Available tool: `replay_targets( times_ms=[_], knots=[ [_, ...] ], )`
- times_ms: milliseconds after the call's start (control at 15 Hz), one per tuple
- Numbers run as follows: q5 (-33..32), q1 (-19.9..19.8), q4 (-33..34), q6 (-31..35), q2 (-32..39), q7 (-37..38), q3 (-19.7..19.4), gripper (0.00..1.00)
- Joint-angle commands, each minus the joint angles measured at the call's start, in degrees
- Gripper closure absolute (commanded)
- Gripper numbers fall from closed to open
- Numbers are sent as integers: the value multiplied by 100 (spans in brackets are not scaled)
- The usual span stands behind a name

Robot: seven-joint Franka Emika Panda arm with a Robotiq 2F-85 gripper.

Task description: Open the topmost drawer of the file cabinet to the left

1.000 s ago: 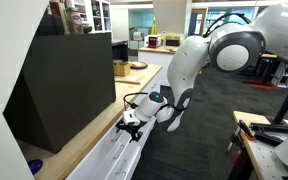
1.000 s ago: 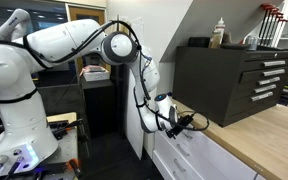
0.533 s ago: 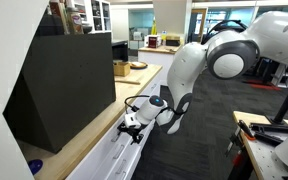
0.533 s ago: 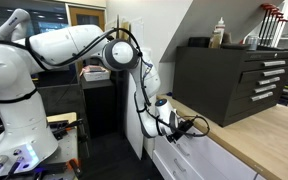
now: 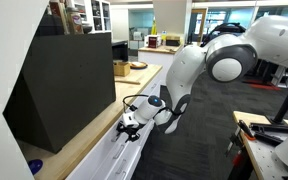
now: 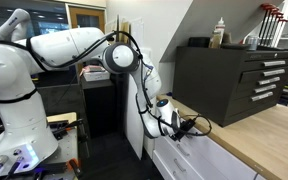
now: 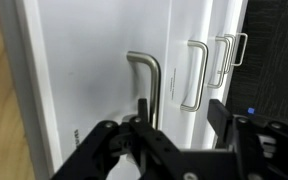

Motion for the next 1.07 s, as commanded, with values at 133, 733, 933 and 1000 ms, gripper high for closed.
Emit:
replay_targets(
  times_ms=[133,733,933,1000],
  knots=[
    [-333,-161,384,0,90,-6,164,80],
    [-656,-327,370,-6,21,41,362,95],
    [-867,-451,281,-8,-78,15,460,95],
    [-941,-491,260,-12,-105,20,492,95]
  ],
)
